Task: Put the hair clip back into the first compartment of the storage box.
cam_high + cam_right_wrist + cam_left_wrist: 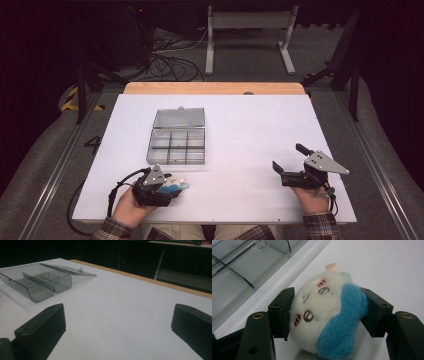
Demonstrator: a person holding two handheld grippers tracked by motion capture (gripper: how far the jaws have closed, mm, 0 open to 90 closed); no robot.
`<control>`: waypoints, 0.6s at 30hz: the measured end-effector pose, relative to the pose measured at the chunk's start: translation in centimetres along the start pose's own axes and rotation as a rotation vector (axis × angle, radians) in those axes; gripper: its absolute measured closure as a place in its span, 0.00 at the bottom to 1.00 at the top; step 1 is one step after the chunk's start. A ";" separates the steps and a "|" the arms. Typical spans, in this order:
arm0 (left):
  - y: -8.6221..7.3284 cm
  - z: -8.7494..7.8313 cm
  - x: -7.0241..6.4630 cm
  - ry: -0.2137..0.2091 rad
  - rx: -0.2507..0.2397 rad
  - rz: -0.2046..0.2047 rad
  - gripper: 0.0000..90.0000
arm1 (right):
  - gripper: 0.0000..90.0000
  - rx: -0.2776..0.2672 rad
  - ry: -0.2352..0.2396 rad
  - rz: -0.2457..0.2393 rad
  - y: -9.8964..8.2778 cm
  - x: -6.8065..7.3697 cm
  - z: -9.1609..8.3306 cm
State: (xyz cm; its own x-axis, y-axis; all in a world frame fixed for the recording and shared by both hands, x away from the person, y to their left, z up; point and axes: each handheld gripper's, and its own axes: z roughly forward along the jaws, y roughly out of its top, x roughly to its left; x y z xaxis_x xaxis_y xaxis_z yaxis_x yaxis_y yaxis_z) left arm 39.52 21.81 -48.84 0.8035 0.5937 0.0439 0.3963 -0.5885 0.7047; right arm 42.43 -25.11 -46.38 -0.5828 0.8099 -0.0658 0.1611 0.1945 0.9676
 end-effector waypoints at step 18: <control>0.3 -0.8 -0.1 0.011 -0.072 0.021 0.40 | 0.00 -0.005 0.006 0.007 0.0 0.0 0.0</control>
State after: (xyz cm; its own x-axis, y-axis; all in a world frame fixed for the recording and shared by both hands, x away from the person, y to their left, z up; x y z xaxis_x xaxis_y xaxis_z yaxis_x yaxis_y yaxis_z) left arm 39.22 22.01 -48.04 0.8063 0.5877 0.0669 0.3461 -0.5606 0.7523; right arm 42.42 -25.11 -46.42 -0.5865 0.8079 -0.0575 0.1610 0.1858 0.9693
